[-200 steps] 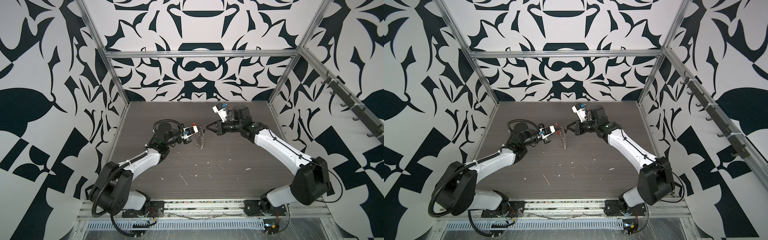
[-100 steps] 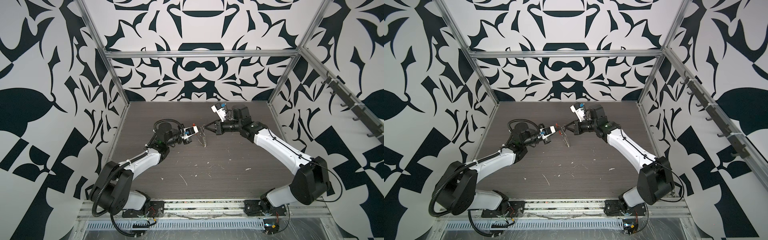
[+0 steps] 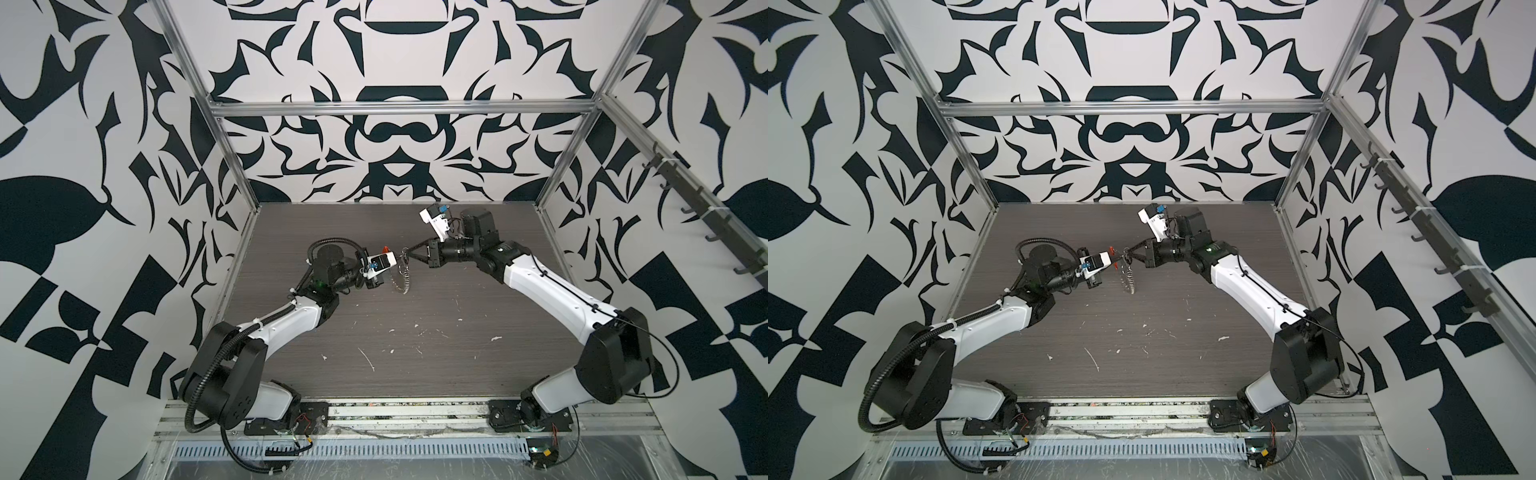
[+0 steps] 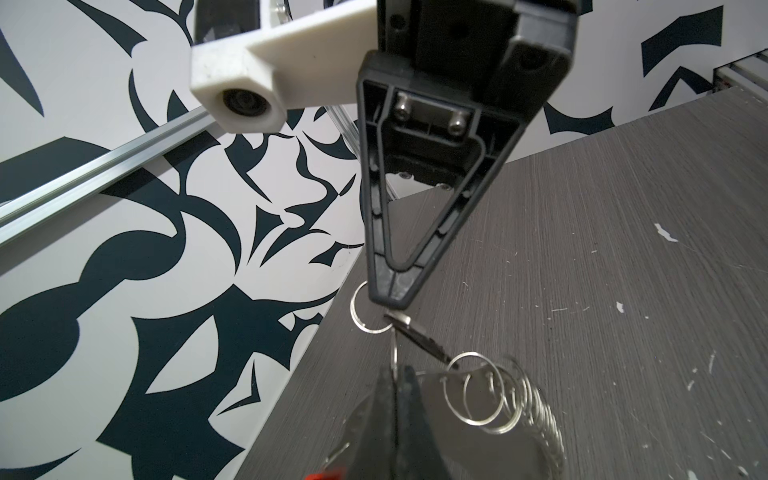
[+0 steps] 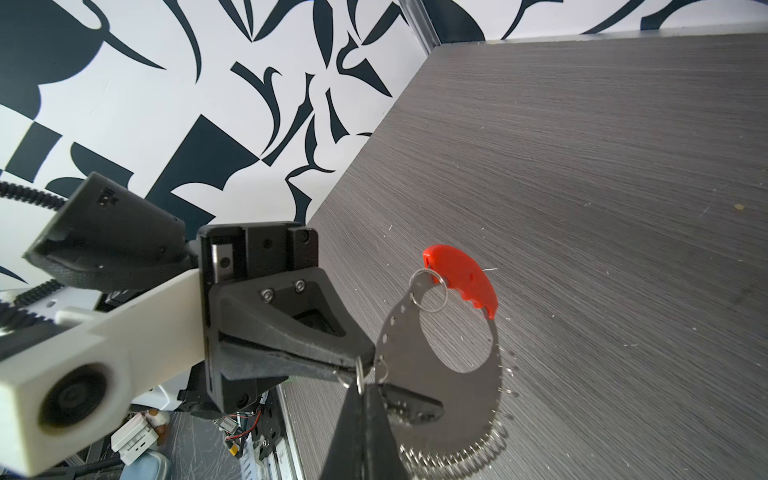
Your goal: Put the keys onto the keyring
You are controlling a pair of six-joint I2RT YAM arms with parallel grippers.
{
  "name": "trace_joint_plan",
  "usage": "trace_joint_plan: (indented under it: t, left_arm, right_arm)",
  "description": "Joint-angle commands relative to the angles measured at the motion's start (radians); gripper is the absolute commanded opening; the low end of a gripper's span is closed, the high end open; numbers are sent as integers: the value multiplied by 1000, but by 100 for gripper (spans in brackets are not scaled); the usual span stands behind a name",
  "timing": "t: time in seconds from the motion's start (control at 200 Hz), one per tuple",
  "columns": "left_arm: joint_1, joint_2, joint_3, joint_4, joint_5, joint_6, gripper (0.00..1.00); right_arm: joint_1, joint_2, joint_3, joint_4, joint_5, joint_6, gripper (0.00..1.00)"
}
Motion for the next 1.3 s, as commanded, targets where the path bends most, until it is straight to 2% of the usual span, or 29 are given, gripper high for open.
trace_joint_plan:
  t: [0.0,0.54,0.785,1.0,1.3]
  left_arm:
    - [-1,-4,14,39,24,14,0]
    - [-1,-3,19,57,22,-9,0]
    - [-1,17,23,139,34,-128,0]
    - [-2,26,52,103,72,-222,0]
    - [-1,25,71,66,81,-208,0]
  right_arm:
    - [7,10,37,15,6,13,0]
    - [1,-15,-25,32,22,29,0]
    - [-3,-38,-44,76,21,58,0]
    - [-22,-108,-50,106,16,74,0]
    - [-22,-116,-36,120,-36,102,0]
